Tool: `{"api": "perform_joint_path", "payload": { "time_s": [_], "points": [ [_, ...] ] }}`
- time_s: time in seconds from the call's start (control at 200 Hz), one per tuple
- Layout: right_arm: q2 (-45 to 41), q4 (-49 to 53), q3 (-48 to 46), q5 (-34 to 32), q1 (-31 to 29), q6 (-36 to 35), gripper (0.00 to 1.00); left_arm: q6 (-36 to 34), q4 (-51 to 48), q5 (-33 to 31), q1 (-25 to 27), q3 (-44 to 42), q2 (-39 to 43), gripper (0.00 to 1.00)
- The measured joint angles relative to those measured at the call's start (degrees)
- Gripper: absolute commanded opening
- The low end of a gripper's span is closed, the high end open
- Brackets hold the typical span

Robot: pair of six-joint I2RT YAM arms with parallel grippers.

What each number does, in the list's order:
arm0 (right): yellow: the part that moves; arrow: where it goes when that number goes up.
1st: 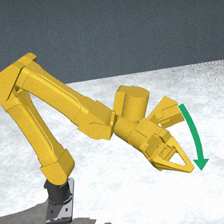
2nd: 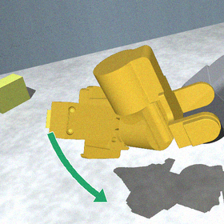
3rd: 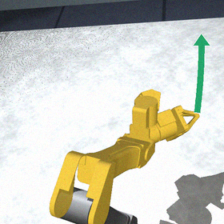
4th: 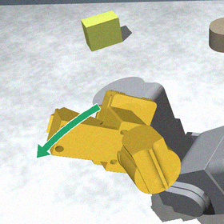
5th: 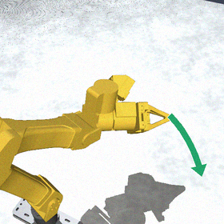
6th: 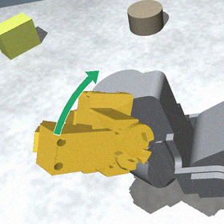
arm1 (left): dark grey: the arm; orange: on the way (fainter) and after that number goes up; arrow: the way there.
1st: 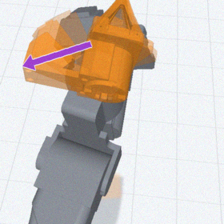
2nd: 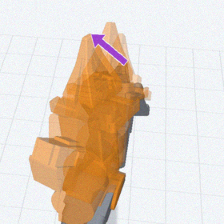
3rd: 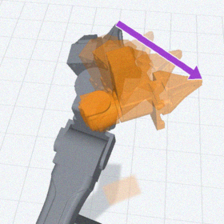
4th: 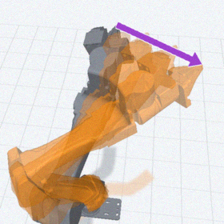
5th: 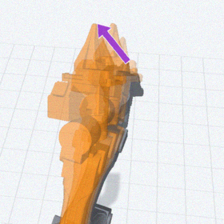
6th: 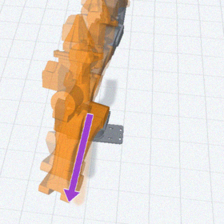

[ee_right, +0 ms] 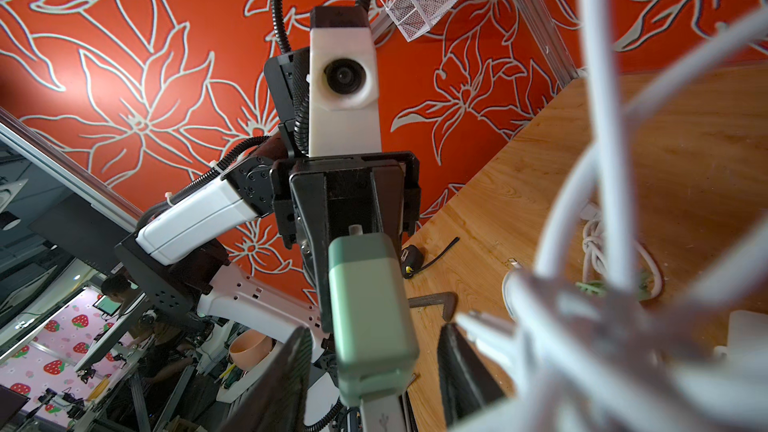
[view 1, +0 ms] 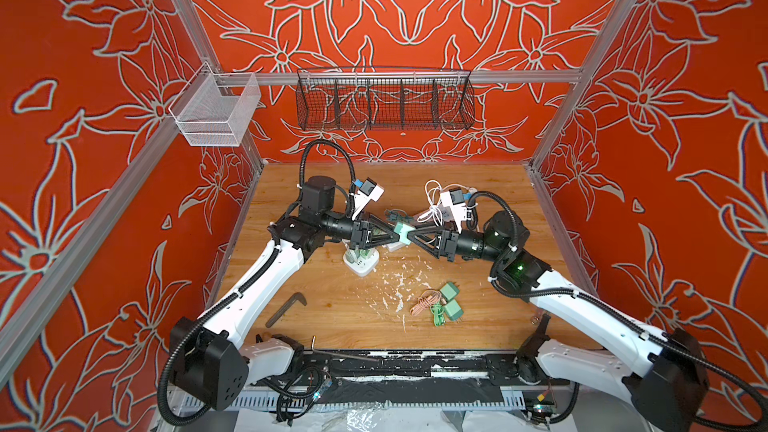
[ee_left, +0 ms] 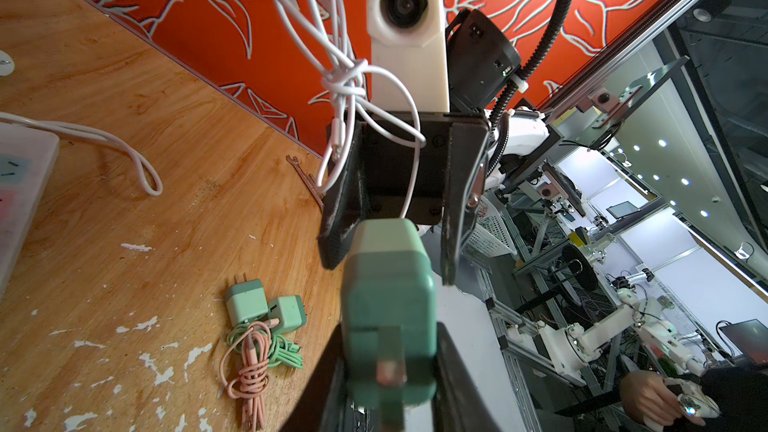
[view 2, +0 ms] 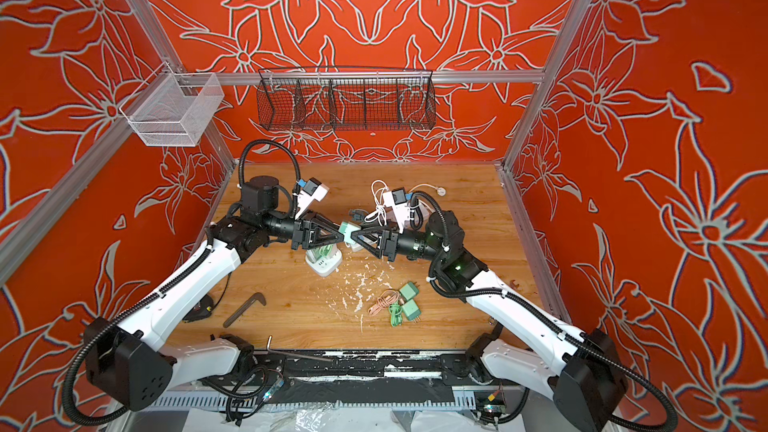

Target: Insert the plug

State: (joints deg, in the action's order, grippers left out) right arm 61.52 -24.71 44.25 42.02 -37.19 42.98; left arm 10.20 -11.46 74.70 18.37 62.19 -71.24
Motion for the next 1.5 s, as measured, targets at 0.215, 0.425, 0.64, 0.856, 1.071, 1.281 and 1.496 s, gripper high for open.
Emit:
{"api": "perform_joint_path", "payload": {
  "time_s": [0.215, 0.425, 0.64, 0.856, 1.071, 1.281, 1.496],
  "points": [
    [0.2, 0.02, 0.04, 0.0, 0.0, 0.15, 0.54, 0.0, 0.02, -0.02, 0.0, 0.0, 0.0, 0.0],
    [0.17, 2.12, 1.03, -0.15, 0.0, 0.31, 0.58, 1.55, 2.54, -1.05, 0.0, -0.68, 0.11, 0.0],
    [0.09, 4.09, 1.99, -0.68, 0.0, -0.11, 0.57, 3.78, 5.4, -1.38, 0.0, -2.01, 0.2, 0.0],
    [0.79, 4.39, 2.32, -1.31, 0.0, -0.24, 0.5, 4.17, 6.12, -1.36, 0.0, -2.01, 0.2, 0.0],
    [1.38, 4.09, 2.99, -1.27, 0.0, -0.24, 0.36, 4.2, 6.14, -1.36, 0.0, -2.25, 0.22, 0.0],
    [1.53, 4.35, 3.8, -0.11, 0.04, -0.48, 0.23, 4.74, 6.23, -0.24, -0.04, -2.25, 0.2, 0.0],
    [1.84, 6.62, 5.09, 0.42, 0.22, -1.6, 0.17, 5.05, 6.38, 0.11, -0.07, -2.25, 0.13, 0.19]
  ]
}}
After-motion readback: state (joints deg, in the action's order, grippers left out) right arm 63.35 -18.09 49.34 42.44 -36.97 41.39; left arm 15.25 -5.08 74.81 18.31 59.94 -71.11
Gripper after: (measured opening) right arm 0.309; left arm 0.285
